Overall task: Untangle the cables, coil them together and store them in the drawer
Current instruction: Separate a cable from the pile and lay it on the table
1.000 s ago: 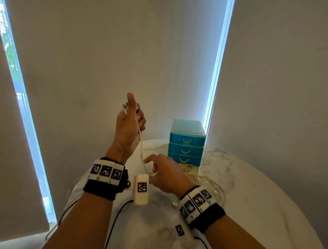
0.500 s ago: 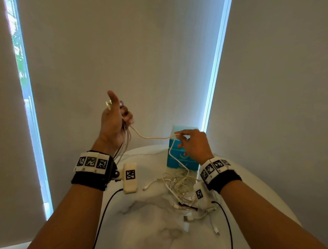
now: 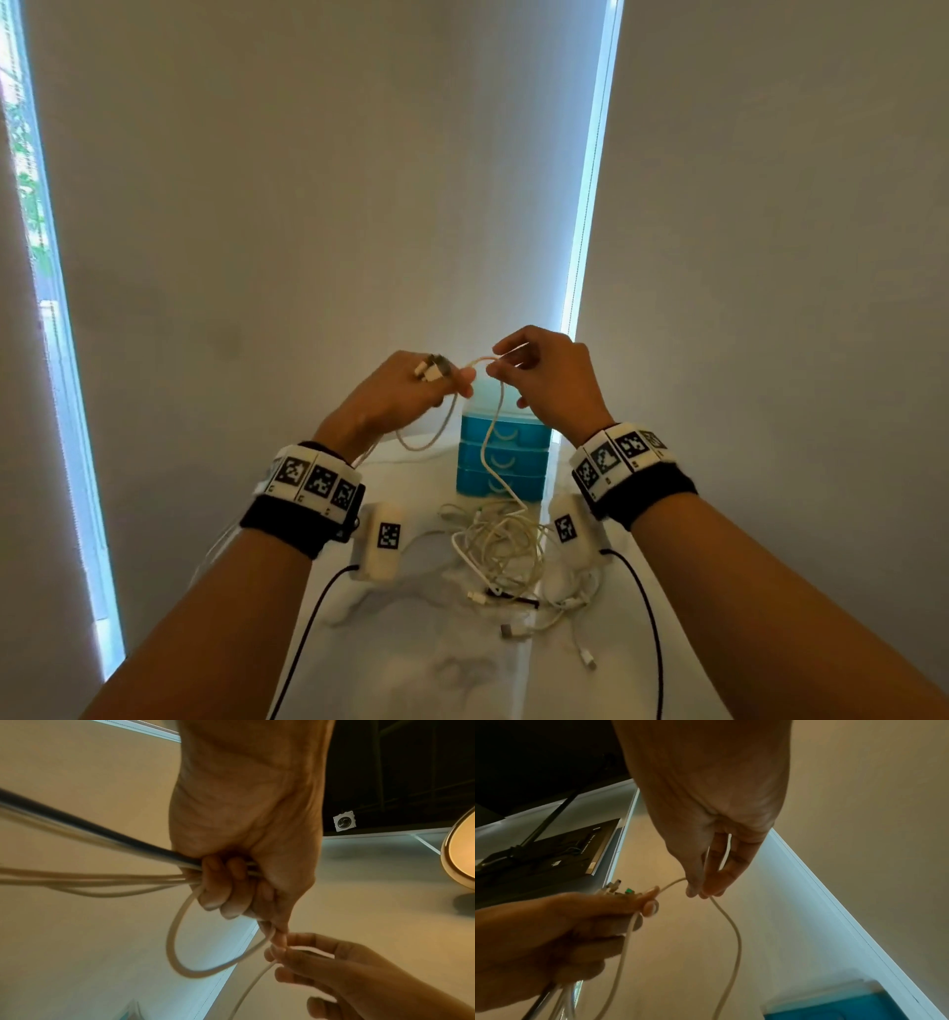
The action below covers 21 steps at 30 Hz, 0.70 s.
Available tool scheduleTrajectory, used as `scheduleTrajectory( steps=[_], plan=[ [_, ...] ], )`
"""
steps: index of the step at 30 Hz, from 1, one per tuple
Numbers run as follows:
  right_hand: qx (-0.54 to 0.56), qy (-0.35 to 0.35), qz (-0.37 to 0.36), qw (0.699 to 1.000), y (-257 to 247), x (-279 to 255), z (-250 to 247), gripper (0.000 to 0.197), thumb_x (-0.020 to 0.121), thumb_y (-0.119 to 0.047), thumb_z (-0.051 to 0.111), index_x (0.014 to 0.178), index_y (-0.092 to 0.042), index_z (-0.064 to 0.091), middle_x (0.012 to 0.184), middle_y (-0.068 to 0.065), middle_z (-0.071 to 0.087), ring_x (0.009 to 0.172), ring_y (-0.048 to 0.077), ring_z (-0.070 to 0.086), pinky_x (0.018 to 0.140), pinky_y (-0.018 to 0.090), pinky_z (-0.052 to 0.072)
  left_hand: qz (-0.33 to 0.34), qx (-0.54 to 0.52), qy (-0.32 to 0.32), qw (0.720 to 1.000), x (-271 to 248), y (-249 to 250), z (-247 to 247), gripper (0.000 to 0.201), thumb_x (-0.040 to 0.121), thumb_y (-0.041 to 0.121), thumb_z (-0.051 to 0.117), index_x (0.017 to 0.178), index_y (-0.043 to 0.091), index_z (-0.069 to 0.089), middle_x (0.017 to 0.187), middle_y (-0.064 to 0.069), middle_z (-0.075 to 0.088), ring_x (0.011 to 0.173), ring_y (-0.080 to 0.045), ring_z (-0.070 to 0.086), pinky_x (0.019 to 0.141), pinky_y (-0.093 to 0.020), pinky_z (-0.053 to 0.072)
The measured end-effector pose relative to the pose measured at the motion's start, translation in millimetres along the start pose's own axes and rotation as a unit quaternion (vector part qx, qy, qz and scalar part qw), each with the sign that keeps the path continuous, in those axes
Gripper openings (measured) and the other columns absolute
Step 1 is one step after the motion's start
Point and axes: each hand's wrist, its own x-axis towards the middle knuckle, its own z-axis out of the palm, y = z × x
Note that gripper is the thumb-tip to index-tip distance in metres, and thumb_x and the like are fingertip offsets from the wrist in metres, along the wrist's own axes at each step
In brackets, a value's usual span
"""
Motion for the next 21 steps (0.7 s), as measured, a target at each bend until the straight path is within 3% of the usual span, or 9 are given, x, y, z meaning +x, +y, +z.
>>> scheduleTrajectory(
  steps=[2, 5, 7, 8, 11, 13, 15, 18, 21],
  plan=[
    [0.004, -0.03, 0.042, 0.999, 3, -10, 7, 0.035, 0.09, -0.037, 0.086, 0.118, -0.024, 0.069, 0.103, -0.009, 0.074, 0.087, 0.011, 0.074, 0.062, 0.024, 0.063, 0.014, -0.03, 0.072, 0.997, 3, -1, -5, 0.035, 0.103, 0.054, 0.061, 0.089, 0.028, 0.081, 0.066, 0.02, 0.065, 0.06, 0.001, 0.058, 0.06, -0.021, 0.043],
    [-0.059, -0.191, 0.101, 0.975, 15, -34, 29, 0.043, 0.091, -0.055, 0.079, 0.119, -0.025, 0.066, 0.101, -0.009, 0.065, 0.092, 0.012, 0.068, 0.079, 0.027, 0.059, 0.035, -0.086, 0.109, 0.99, 5, 3, -13, 0.036, 0.102, 0.057, 0.063, 0.089, 0.028, 0.081, 0.06, 0.017, 0.061, 0.049, 0.001, 0.053, 0.053, -0.022, 0.04],
    [-0.109, -0.273, 0.084, 0.952, 26, -50, 42, 0.027, 0.097, -0.054, 0.072, 0.09, -0.028, 0.068, 0.087, -0.008, 0.064, 0.079, 0.009, 0.063, 0.075, 0.024, 0.052, 0.051, -0.105, 0.121, 0.986, 5, 7, -19, 0.035, 0.102, 0.055, 0.063, 0.09, 0.028, 0.081, 0.059, 0.018, 0.059, 0.049, 0.001, 0.052, 0.054, -0.024, 0.039],
    [-0.126, -0.295, 0.075, 0.944, 32, -54, 46, 0.029, 0.1, -0.049, 0.071, 0.08, -0.027, 0.067, 0.082, -0.006, 0.067, 0.074, 0.008, 0.063, 0.073, 0.024, 0.051, 0.057, -0.111, 0.133, 0.983, 4, 8, -22, 0.034, 0.103, 0.054, 0.063, 0.091, 0.027, 0.08, 0.059, 0.02, 0.059, 0.049, 0.001, 0.052, 0.055, -0.024, 0.038],
    [-0.166, -0.313, 0.087, 0.931, 38, -50, 42, 0.025, 0.101, -0.04, 0.073, 0.092, -0.017, 0.077, 0.085, 0.002, 0.078, 0.063, 0.006, 0.068, 0.071, 0.022, 0.056, 0.069, -0.107, 0.197, 0.972, 3, 5, -36, 0.033, 0.103, 0.054, 0.063, 0.091, 0.027, 0.079, 0.063, 0.02, 0.061, 0.058, 0.001, 0.054, 0.062, -0.027, 0.041],
    [-0.183, -0.291, 0.089, 0.935, 33, -36, 30, 0.023, 0.099, -0.035, 0.075, 0.082, -0.02, 0.075, 0.08, 0.001, 0.079, 0.059, 0.001, 0.066, 0.062, 0.017, 0.049, 0.061, -0.093, 0.231, 0.967, 1, -1, -43, 0.034, 0.103, 0.056, 0.063, 0.089, 0.03, 0.079, 0.068, 0.009, 0.064, 0.068, -0.007, 0.058, 0.068, -0.031, 0.045],
    [-0.159, -0.219, 0.085, 0.959, 24, -16, 15, 0.022, 0.1, -0.031, 0.076, 0.08, -0.022, 0.074, 0.08, -0.001, 0.078, 0.063, 0.0, 0.068, 0.059, 0.012, 0.046, 0.038, -0.085, 0.223, 0.97, 0, -7, -41, 0.035, 0.103, 0.056, 0.063, 0.089, 0.028, 0.08, 0.068, 0.01, 0.066, 0.065, -0.001, 0.058, 0.069, -0.031, 0.045],
    [-0.065, -0.079, 0.05, 0.994, 5, 4, 1, 0.014, 0.103, -0.025, 0.072, 0.104, -0.014, 0.079, 0.089, -0.001, 0.078, 0.074, 0.0, 0.073, 0.059, 0.003, 0.049, -0.002, -0.077, 0.165, 0.983, 2, -17, -24, 0.03, 0.1, 0.051, 0.068, 0.09, 0.026, 0.083, 0.08, 0.017, 0.076, 0.071, 0.0, 0.063, 0.075, -0.033, 0.049],
    [-0.021, -0.025, -0.003, 0.999, -5, 9, 4, 0.017, 0.102, -0.024, 0.071, 0.117, -0.019, 0.078, 0.106, -0.005, 0.078, 0.09, 0.006, 0.075, 0.073, 0.01, 0.055, -0.011, -0.048, 0.103, 0.993, 3, -25, -3, 0.027, 0.095, 0.047, 0.077, 0.089, 0.022, 0.083, 0.081, 0.009, 0.077, 0.073, -0.01, 0.066, 0.074, -0.032, 0.049]
  ],
)
